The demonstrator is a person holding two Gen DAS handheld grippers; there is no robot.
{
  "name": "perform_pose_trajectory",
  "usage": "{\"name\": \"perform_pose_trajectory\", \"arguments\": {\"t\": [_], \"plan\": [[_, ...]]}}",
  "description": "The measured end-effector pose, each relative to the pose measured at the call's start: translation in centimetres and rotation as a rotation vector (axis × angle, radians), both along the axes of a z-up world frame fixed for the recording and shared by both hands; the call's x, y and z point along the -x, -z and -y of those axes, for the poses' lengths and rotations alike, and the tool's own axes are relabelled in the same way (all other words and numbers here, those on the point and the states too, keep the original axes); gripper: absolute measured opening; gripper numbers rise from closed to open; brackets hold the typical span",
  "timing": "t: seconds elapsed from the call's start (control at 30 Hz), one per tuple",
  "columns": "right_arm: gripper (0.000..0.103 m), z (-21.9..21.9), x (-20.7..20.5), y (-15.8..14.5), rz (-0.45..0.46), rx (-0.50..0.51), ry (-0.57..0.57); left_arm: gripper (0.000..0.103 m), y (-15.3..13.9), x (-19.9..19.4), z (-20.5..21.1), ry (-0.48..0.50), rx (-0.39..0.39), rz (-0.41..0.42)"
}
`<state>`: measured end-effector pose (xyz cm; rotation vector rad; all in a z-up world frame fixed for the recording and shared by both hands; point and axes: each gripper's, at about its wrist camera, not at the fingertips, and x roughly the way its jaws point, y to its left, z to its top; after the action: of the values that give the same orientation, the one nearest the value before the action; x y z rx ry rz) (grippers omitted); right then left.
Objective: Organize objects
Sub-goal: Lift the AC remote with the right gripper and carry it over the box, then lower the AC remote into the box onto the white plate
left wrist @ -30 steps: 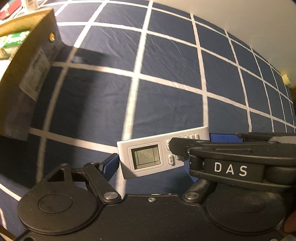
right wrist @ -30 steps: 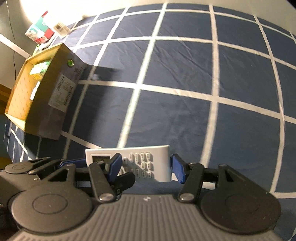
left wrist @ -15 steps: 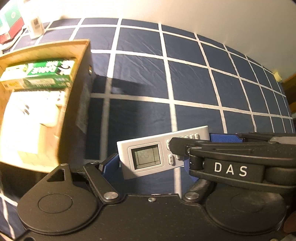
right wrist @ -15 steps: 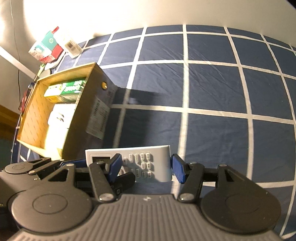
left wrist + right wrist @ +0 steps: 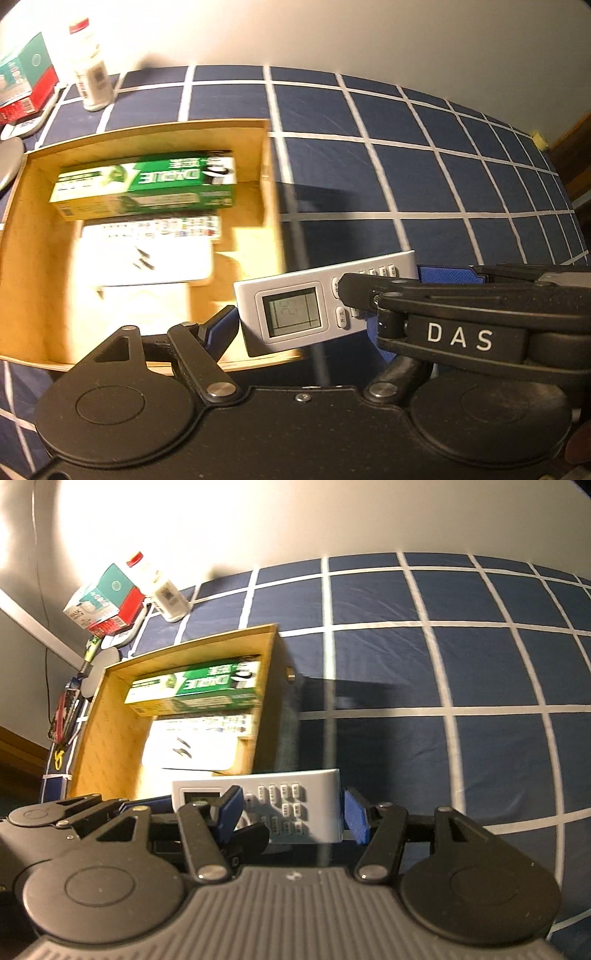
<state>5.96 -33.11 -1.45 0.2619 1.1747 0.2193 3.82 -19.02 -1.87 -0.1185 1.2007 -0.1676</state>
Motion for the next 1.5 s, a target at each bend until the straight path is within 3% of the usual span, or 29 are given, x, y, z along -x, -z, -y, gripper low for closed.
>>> {"name": "perform_pose_trajectory", "arguments": {"t": [0.33,0.6,1.1,1.5], "plan": [[0.058,-7.9,-0.8,0.4,0.003,-0.023,-0.005,0.075,-0.3,-0.2,-7.7,-0.007,-0.021,-0.002],[0.058,-11.7,-3.8,1.2,-0.023,-0.034,0.002,0.074,0.3,-2.8,-11.9,0.003,-0.028,-0.03],[0.058,-14.4,-11.9,5.6,-0.119,-0.037,0.027,0.074,4.4,-10.7,-15.9,0.033,-0.019,-0.124],[0.058,-15.0,-14.4,9.0,-0.19,-0.042,0.042,0.074,7.6,-13.3,-16.9,0.053,-0.015,-0.193]]}}
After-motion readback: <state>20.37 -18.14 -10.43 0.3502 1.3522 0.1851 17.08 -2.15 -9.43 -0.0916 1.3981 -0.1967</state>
